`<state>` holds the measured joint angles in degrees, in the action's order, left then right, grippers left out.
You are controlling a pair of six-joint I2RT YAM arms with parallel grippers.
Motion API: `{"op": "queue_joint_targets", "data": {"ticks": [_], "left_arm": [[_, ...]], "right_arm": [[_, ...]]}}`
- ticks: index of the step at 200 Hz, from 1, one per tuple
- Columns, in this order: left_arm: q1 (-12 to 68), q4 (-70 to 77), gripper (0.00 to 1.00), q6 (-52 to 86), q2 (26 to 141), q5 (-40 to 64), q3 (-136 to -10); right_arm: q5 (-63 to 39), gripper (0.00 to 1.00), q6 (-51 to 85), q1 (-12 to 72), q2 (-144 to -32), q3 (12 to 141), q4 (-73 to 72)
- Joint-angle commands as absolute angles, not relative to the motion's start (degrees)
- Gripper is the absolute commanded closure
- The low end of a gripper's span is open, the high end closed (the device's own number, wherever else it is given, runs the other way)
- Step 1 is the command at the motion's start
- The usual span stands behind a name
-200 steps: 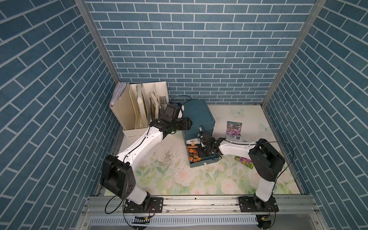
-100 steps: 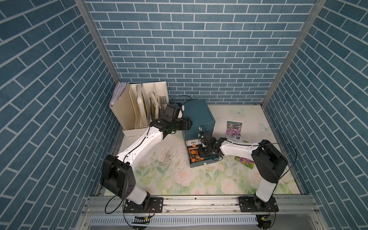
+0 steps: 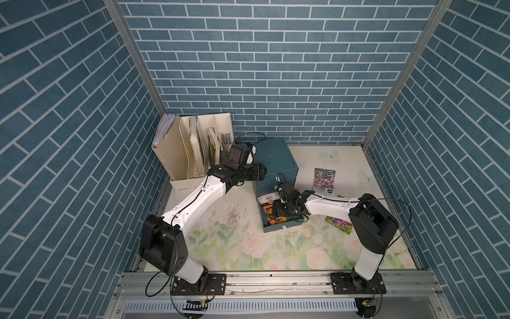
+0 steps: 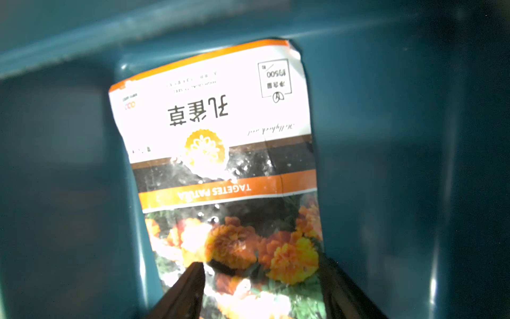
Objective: Take the seed bags out of the drawer
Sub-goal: Pick up the seed packet from the drawer.
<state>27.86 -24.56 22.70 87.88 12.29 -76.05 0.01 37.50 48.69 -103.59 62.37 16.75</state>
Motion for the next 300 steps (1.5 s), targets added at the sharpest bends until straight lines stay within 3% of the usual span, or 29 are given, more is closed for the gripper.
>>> {"op": "queue_joint_targets", "data": {"ticks": [1, 68, 188, 300], "left_arm": [[28.04, -32.78, 0.31, 20.46, 90.09, 12.22, -74.58], [28.09, -32.78, 0.31, 20.48, 89.91, 12.11, -74.44], [28.12, -33.16, 0.31, 20.61, 89.66, 12.04, -74.24], [28.06, -32.89, 0.31, 20.97, 89.90, 12.02, -74.11]], "right_arm": [[2.37, 0.28, 37.22, 48.42, -101.65, 62.75, 19.28], [5.01, 0.26, 36.59, 47.69, -99.04, 62.73, 19.85], [0.04, 0.21, 32.85, 46.19, -106.65, 65.79, 18.45], [-7.35, 0.32, 30.41, 49.19, -113.05, 68.35, 18.24]]}}
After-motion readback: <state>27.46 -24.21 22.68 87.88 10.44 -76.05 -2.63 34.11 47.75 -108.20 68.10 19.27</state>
